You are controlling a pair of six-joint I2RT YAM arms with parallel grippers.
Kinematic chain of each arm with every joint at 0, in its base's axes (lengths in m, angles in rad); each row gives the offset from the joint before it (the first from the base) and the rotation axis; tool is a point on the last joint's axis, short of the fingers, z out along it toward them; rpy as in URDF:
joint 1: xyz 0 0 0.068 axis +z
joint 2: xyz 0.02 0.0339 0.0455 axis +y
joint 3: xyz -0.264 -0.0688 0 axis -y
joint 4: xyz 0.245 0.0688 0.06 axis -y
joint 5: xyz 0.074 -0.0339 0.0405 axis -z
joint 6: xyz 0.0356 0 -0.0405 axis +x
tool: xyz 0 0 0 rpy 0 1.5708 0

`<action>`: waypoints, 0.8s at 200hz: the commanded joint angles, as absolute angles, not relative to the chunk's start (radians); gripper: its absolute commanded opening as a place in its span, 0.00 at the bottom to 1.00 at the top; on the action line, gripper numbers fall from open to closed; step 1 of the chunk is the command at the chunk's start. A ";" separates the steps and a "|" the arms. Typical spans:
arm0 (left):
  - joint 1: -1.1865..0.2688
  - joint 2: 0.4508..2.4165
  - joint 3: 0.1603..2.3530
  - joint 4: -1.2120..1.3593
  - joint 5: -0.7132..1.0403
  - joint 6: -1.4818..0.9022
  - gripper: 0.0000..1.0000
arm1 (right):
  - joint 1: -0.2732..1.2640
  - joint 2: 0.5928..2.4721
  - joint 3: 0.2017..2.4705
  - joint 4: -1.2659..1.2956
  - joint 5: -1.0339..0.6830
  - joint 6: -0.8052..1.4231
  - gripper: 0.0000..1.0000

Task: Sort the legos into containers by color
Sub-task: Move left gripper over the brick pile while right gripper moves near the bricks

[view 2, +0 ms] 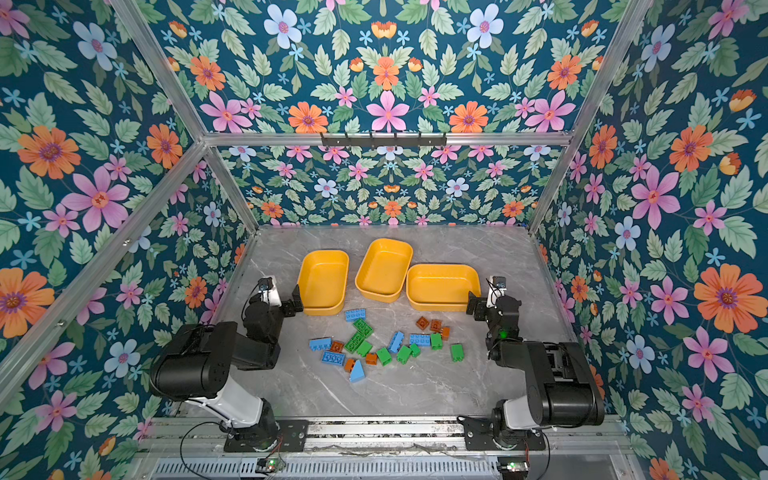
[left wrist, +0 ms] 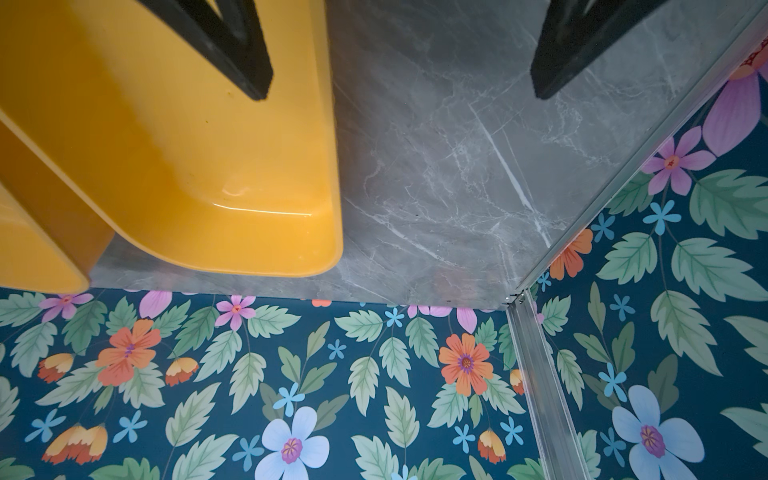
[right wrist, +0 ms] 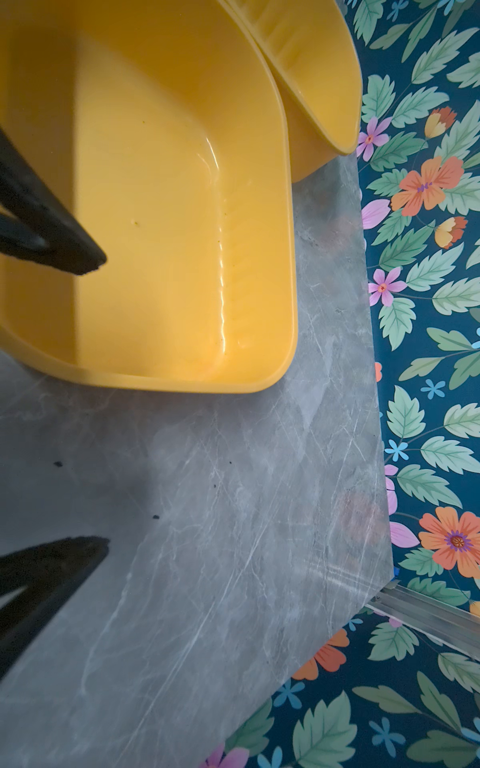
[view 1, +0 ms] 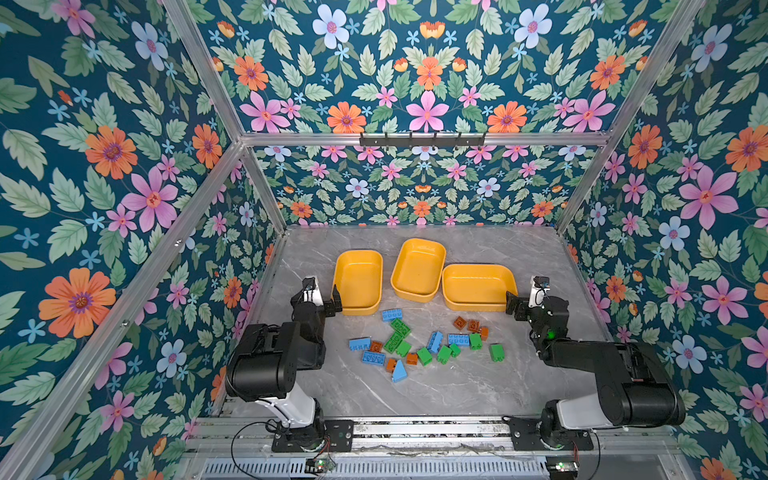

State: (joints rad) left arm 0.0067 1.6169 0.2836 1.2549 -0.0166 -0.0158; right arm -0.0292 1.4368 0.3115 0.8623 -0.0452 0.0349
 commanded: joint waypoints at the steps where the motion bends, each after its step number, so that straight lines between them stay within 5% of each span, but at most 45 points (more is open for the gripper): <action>1: 0.007 1.590 0.301 1.204 0.036 0.015 1.00 | -0.029 1.423 0.322 0.857 -0.037 0.041 0.99; 62: 0.004 1.381 0.353 0.952 0.042 0.025 1.00 | -0.029 1.189 0.379 0.585 -0.132 0.006 0.99; 160: -0.088 1.179 0.767 -0.031 0.151 0.304 1.00 | -0.028 0.957 0.580 0.110 -0.522 0.031 0.99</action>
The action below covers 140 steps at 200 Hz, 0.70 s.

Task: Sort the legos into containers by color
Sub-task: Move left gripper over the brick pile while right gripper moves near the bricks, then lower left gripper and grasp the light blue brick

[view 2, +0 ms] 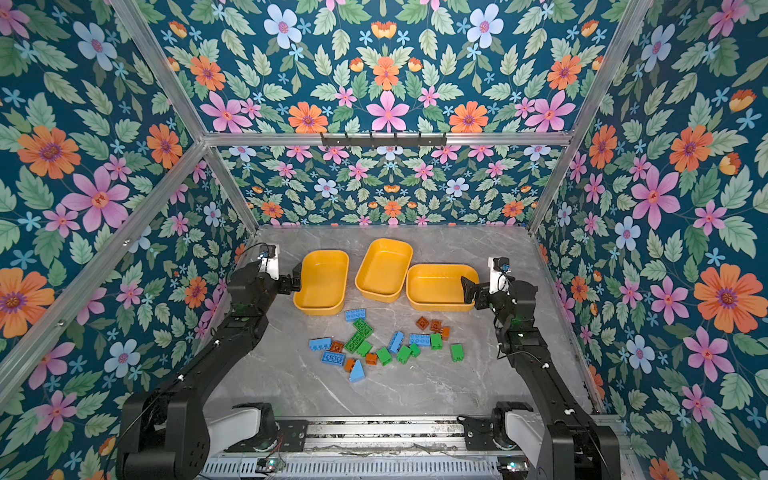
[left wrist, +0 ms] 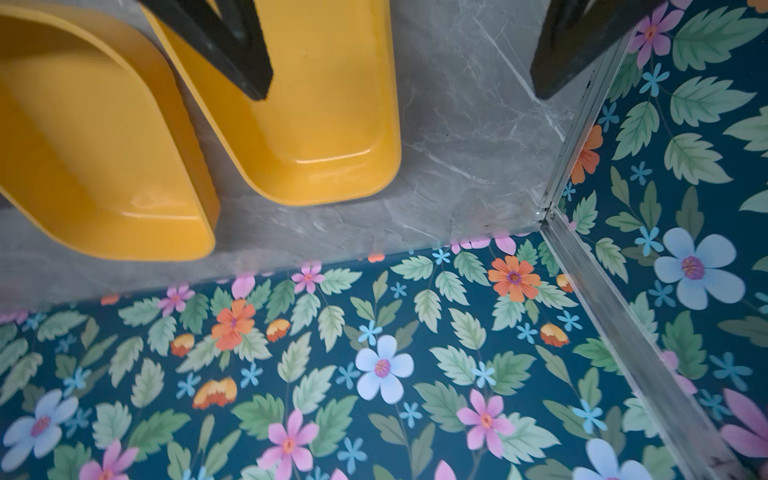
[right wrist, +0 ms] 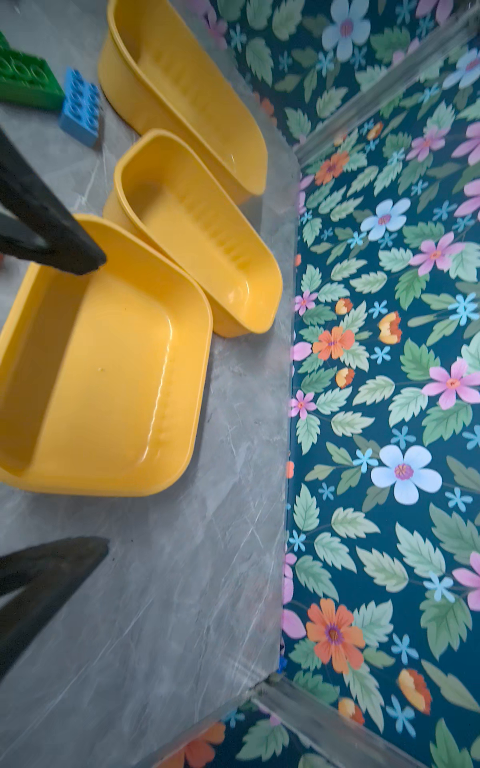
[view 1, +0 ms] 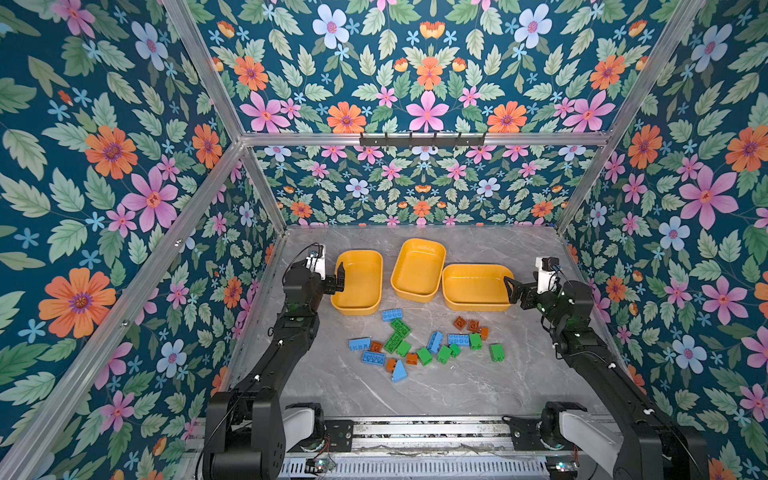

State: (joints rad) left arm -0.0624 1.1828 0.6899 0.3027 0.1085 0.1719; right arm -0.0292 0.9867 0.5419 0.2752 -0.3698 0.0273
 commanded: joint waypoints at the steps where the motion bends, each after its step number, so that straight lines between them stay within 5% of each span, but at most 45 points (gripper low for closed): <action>1: -0.090 1.178 0.771 -0.042 0.150 0.307 1.00 | -0.029 0.956 0.581 0.106 -0.526 0.029 0.99; 74: -0.173 1.165 0.866 -0.412 0.087 0.414 1.00 | 0.077 0.924 0.679 -0.205 -0.717 -0.010 0.99; 140: -0.185 1.204 0.950 -0.779 0.387 0.811 0.99 | 0.132 0.918 0.693 -0.265 -0.799 0.010 0.99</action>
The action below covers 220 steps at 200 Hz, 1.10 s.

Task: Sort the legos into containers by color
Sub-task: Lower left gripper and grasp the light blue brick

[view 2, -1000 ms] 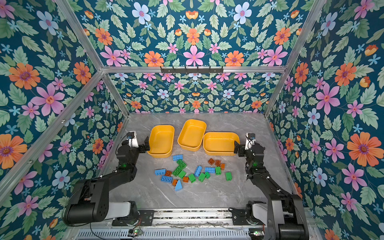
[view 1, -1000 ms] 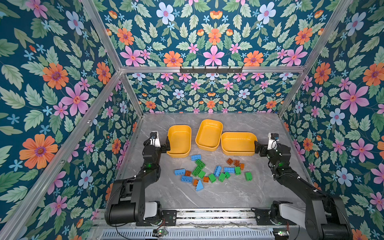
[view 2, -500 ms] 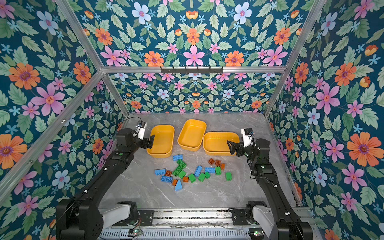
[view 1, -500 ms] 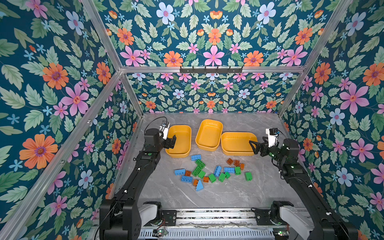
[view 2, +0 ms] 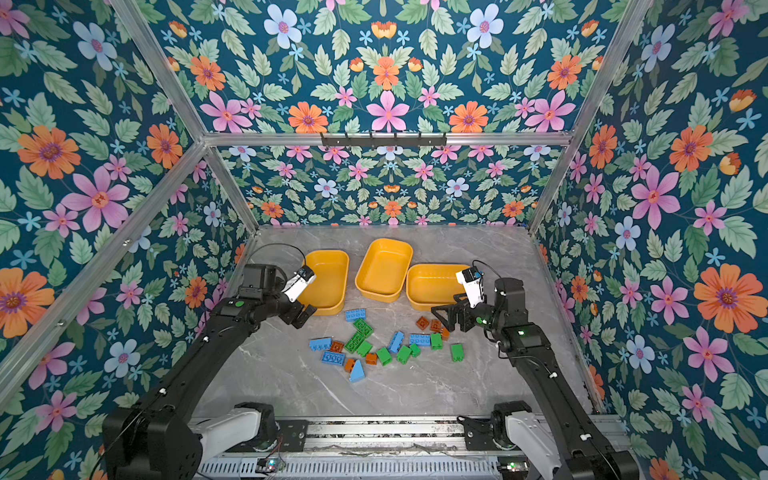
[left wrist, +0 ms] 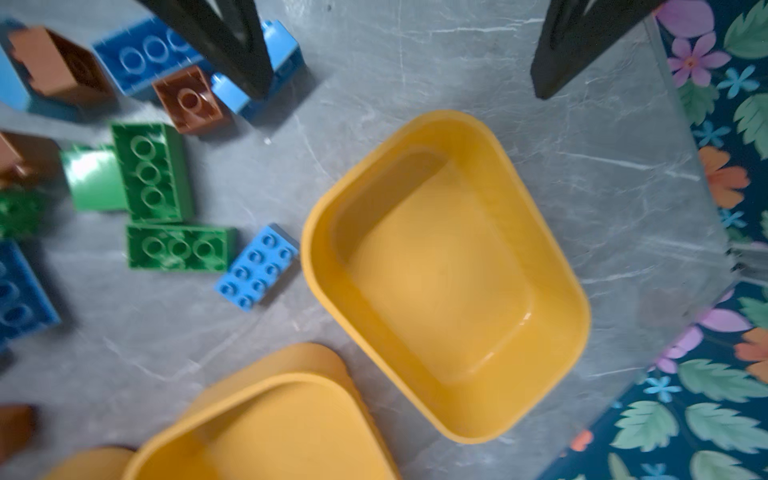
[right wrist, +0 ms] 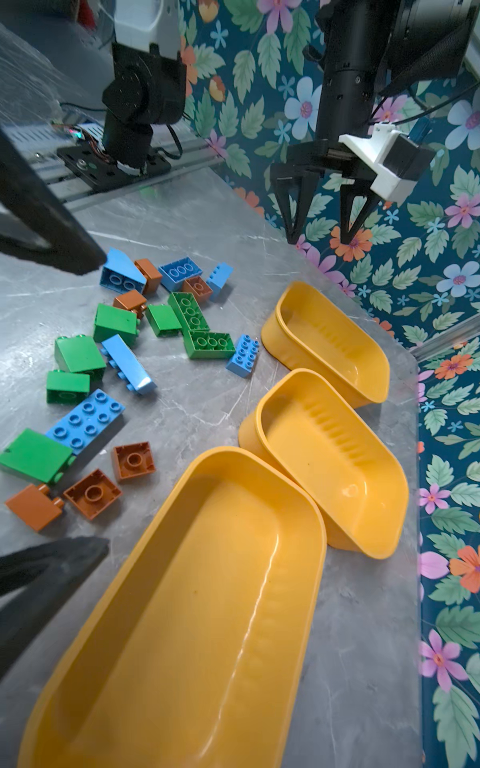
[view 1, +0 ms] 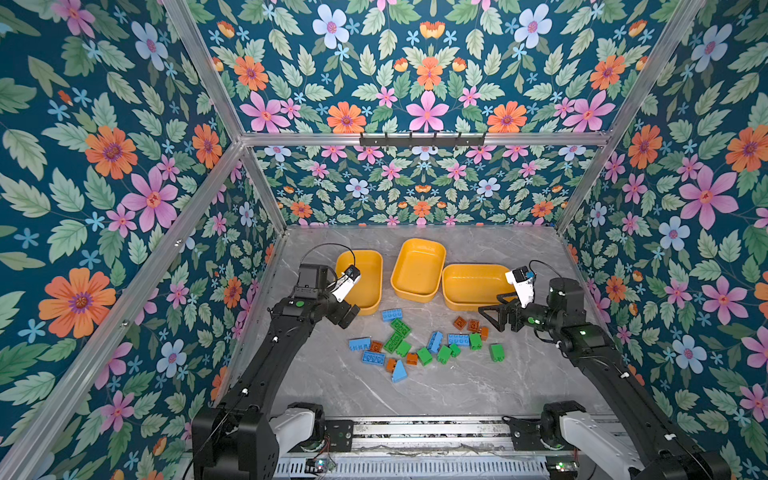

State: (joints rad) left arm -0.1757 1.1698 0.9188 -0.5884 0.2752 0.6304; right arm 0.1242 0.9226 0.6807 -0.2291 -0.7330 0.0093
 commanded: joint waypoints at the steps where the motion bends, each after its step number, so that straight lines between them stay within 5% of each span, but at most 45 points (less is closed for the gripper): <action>1: -0.187 1.205 0.951 -0.781 0.388 0.814 0.99 | 0.131 0.918 0.693 -0.267 -0.801 0.009 0.99; 108: -0.284 1.328 0.818 -0.691 0.266 0.975 0.85 | 0.159 0.878 0.674 -0.384 -0.868 -0.012 0.99; 164: -0.310 1.378 0.774 -0.585 0.205 0.998 0.61 | 0.159 0.879 0.673 -0.405 -0.863 -0.024 0.99; 220: -0.331 1.433 0.775 -0.562 0.243 0.997 0.49 | 0.158 0.890 0.669 -0.406 -0.871 -0.029 0.99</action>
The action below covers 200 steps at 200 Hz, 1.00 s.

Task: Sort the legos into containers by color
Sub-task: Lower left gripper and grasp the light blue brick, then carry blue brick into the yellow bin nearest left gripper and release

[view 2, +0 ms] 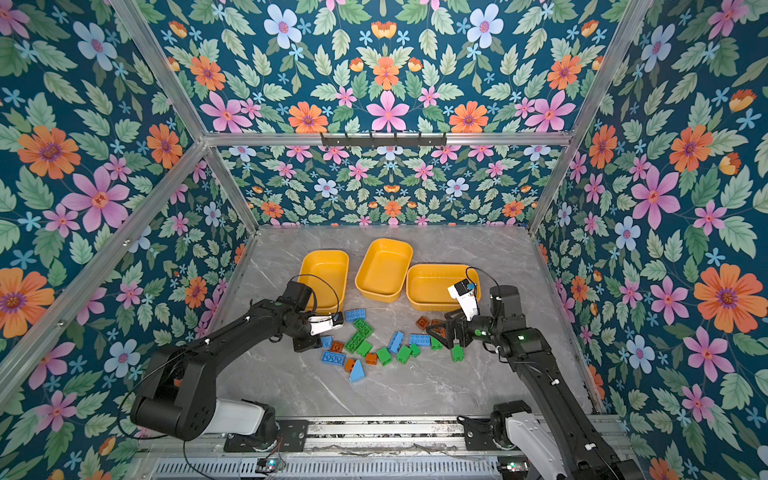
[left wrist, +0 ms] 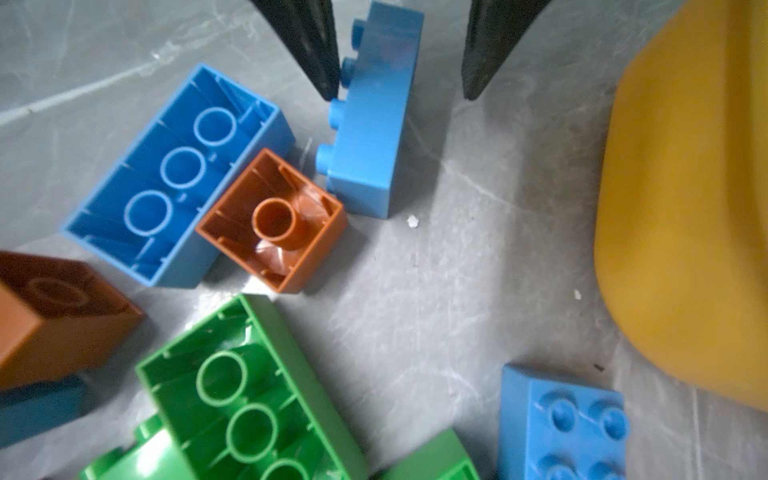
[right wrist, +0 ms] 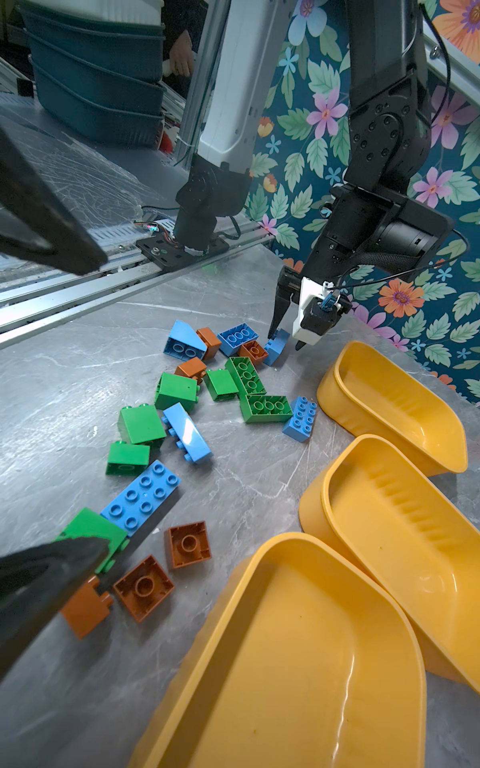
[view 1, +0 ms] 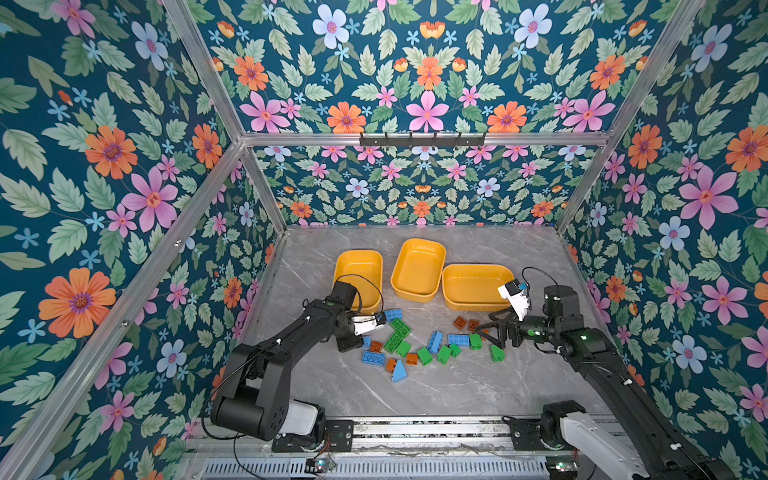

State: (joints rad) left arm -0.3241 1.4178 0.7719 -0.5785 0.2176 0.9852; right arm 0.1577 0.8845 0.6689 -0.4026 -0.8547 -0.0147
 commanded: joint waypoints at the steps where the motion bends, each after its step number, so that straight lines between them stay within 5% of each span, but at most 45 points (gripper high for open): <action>1: -0.331 1.434 0.775 -0.562 0.243 0.998 0.49 | 0.158 0.890 0.669 -0.406 -0.870 -0.029 0.99; 52: -0.345 1.472 0.776 -0.556 0.248 0.996 0.38 | 0.159 0.897 0.670 -0.413 -0.872 -0.040 0.99; 102: -0.348 1.489 0.807 -0.580 0.250 0.988 0.14 | 0.159 0.908 0.680 -0.413 -0.885 -0.038 0.99; 200: -0.333 1.499 1.156 -0.700 0.171 0.729 0.13 | 0.159 0.952 0.723 -0.317 -0.957 0.032 0.99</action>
State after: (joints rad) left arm -0.3466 1.4555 1.0538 -0.6872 0.2199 0.8810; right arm 0.1577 0.9401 0.7082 -0.3733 -0.9184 -0.0021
